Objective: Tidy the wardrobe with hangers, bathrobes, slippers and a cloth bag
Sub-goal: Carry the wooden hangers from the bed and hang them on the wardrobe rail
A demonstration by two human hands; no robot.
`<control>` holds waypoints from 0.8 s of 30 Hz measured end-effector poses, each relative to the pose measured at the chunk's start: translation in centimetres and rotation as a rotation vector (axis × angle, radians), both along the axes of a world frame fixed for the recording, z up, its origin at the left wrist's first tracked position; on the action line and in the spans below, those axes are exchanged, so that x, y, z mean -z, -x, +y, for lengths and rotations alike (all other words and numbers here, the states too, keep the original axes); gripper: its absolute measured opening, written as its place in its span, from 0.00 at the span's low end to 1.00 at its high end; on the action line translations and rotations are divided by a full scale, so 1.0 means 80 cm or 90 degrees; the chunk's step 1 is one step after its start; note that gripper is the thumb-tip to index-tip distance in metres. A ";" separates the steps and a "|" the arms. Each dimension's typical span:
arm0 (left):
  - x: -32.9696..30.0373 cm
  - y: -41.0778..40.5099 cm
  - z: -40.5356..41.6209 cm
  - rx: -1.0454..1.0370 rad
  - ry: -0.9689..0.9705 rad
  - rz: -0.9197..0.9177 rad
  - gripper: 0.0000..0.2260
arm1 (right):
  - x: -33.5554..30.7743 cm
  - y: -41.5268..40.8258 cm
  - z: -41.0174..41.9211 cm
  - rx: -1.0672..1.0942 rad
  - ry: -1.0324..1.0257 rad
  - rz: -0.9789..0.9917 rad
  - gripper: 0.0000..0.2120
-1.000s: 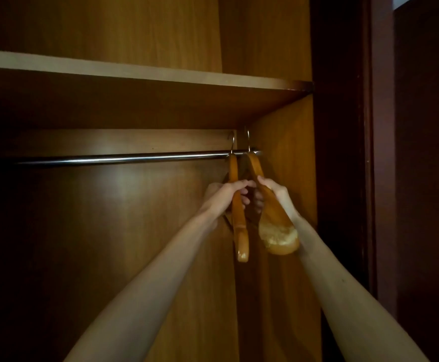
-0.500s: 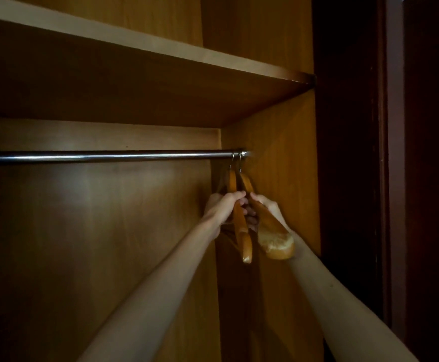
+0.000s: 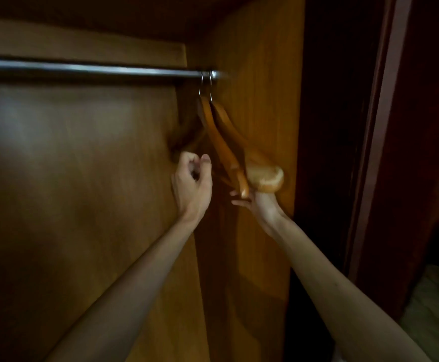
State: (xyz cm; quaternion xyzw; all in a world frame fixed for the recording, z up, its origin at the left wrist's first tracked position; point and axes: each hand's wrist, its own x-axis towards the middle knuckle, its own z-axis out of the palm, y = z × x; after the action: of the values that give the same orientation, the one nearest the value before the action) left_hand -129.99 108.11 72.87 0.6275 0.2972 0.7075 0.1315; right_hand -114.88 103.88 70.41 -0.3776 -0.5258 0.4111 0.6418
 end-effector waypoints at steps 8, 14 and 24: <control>0.229 -0.011 -0.041 0.137 0.152 0.238 0.08 | 0.209 -0.006 -0.094 0.206 0.134 -0.416 0.18; 0.426 -0.041 -0.120 0.317 0.331 0.515 0.13 | 0.394 -0.032 -0.213 0.250 0.411 -0.496 0.15; 0.648 -0.171 -0.367 0.712 0.537 1.069 0.13 | 0.581 -0.057 -0.573 0.371 0.897 -0.314 0.13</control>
State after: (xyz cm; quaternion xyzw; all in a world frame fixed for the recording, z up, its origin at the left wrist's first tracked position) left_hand -116.28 78.77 21.00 0.8610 0.1836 -0.2645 0.3937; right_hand -110.33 58.03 23.89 -0.8963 -0.1496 0.3667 0.1994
